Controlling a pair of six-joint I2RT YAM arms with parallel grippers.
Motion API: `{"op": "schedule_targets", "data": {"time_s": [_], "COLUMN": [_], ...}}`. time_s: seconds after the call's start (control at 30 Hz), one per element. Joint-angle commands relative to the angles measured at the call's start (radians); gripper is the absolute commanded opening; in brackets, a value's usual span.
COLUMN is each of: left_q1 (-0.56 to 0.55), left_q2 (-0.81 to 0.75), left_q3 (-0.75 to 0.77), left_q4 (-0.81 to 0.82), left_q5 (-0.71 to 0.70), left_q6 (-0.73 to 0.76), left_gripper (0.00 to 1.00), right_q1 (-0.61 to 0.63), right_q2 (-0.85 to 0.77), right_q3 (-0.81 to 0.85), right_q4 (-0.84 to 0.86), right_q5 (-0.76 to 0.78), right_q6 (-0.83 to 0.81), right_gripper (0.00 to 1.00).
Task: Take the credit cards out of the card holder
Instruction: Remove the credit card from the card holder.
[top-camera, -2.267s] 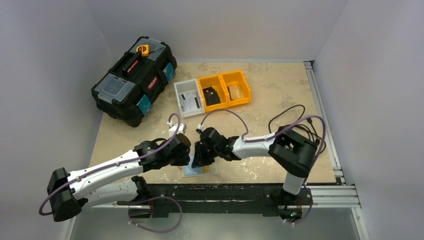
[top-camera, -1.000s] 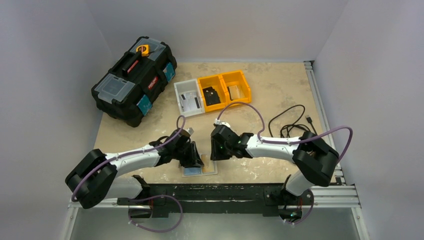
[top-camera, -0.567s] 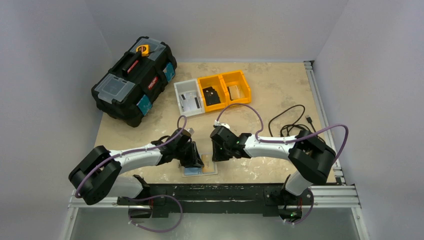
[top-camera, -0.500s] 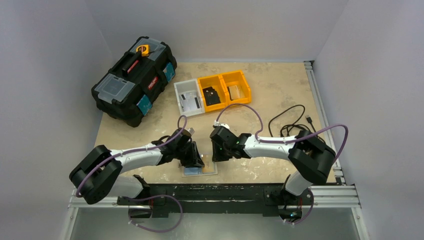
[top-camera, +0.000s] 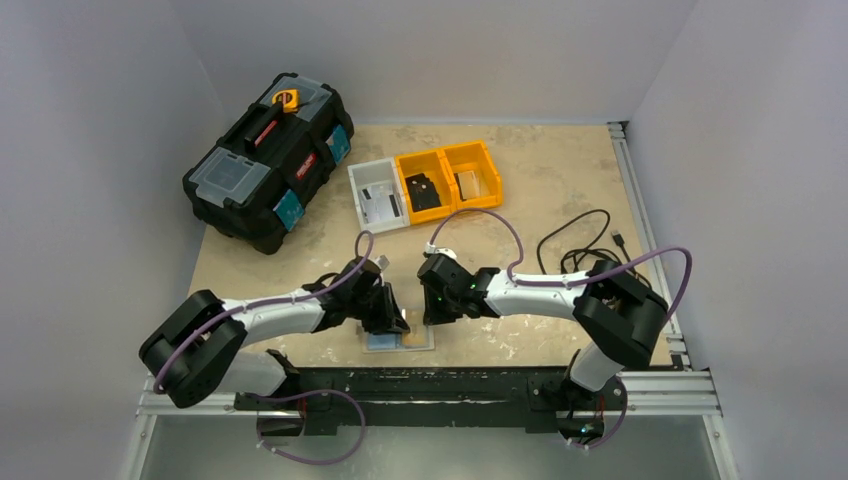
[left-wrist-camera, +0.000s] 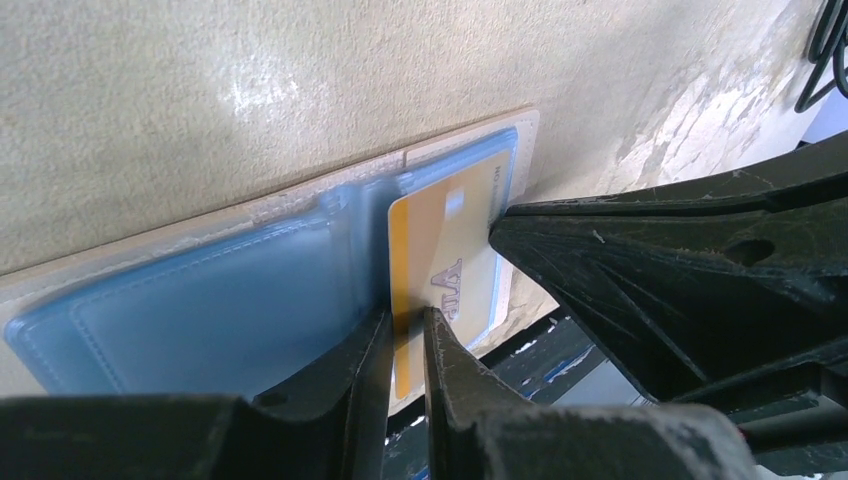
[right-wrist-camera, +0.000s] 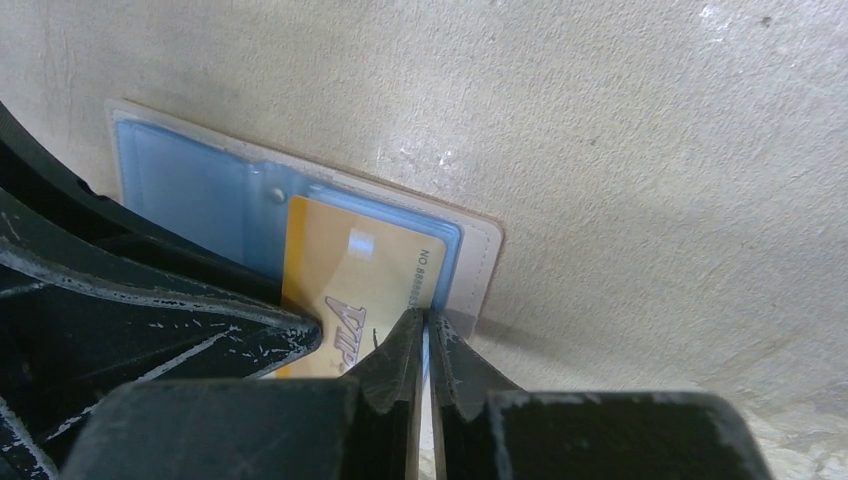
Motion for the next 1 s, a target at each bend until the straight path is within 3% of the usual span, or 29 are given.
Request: {"op": "schedule_targets", "data": {"time_s": [0.0,0.4,0.97], "left_q1": [0.01,0.051,0.093], "left_q2": [-0.035,-0.112,-0.143], "left_q3": [-0.032,-0.097,-0.124], "left_q4": [-0.006,0.029,0.092], "left_q5": [-0.024,0.04,0.103], "left_q6": [0.005,-0.039,-0.063], "left_gripper": [0.17,0.23,0.15], "right_q1": [0.012,-0.004,-0.018], "right_q2": [0.047,0.079,0.115], "right_q3": [-0.01,-0.051,-0.075], "right_q4": [0.008,0.032,0.058], "right_q5": [-0.011,-0.026,-0.036], "right_q6": [0.037,0.054,0.055], "right_gripper": [0.01,0.0,0.0]}}
